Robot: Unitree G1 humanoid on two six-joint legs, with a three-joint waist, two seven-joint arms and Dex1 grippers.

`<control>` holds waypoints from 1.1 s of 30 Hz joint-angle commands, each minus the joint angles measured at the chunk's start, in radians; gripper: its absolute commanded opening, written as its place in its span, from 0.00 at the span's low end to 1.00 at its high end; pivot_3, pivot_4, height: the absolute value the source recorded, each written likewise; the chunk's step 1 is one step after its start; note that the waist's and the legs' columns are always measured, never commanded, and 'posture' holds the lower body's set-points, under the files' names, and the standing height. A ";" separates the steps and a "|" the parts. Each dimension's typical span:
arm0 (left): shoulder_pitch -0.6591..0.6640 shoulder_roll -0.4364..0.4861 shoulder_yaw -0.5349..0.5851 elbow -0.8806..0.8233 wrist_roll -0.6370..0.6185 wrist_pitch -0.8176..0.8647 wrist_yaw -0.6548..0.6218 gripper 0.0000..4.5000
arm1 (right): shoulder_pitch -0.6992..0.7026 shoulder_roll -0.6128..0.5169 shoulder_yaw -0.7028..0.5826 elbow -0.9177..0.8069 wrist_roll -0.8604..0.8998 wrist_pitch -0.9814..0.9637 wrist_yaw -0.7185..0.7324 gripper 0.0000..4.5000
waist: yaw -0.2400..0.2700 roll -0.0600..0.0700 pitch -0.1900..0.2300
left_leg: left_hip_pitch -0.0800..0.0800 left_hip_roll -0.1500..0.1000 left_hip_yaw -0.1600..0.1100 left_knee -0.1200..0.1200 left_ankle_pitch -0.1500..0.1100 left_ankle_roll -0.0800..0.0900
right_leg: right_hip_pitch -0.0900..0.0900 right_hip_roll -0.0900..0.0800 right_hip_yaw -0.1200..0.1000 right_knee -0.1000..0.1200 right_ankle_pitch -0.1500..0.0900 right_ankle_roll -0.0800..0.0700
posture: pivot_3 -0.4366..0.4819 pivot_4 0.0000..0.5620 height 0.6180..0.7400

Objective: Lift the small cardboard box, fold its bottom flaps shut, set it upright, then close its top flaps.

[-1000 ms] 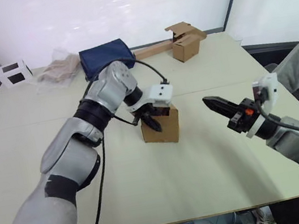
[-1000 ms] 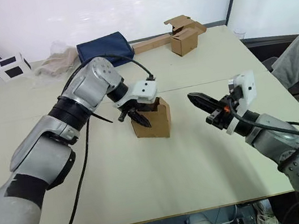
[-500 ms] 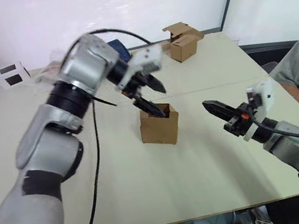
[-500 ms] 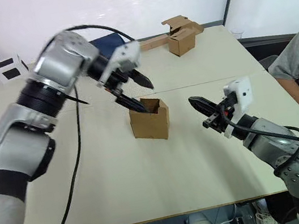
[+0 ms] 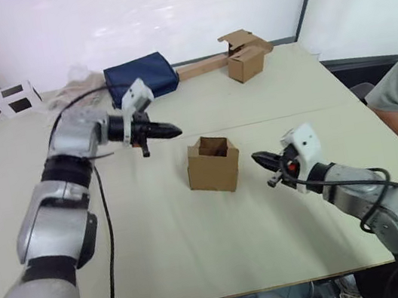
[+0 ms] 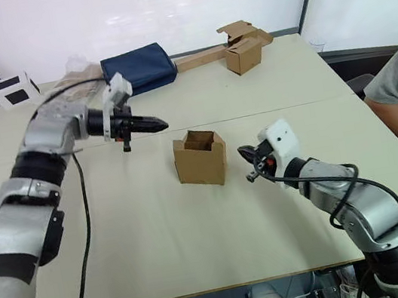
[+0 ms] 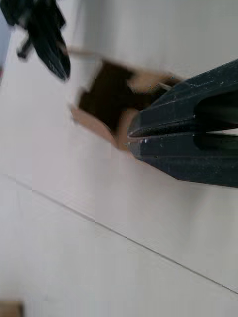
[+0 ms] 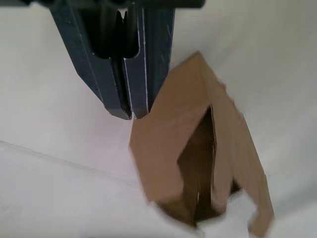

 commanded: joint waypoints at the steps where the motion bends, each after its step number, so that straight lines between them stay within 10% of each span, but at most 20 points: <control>1: 0.098 -0.002 0.054 -0.095 0.009 -0.062 0.033 0.02 | -0.024 0.013 0.028 0.035 -0.080 -0.019 0.002 0.00 | -0.001 0.000 0.000 | 0.000 0.000 0.000 0.000 0.000 0.000 | 0.000 0.000 0.000 0.000 0.000 0.000 | 0.48 0.27 1.00; 33: 0.467 0.047 0.075 -0.622 -0.011 0.200 0.065 0.02 | -0.168 0.121 0.147 0.230 -0.227 -0.013 0.264 0.00 | -0.003 0.001 -0.001 | 0.001 0.000 0.000 0.001 0.000 0.000 | 0.000 0.000 0.000 0.002 0.000 0.000 | 0.48 0.27 1.00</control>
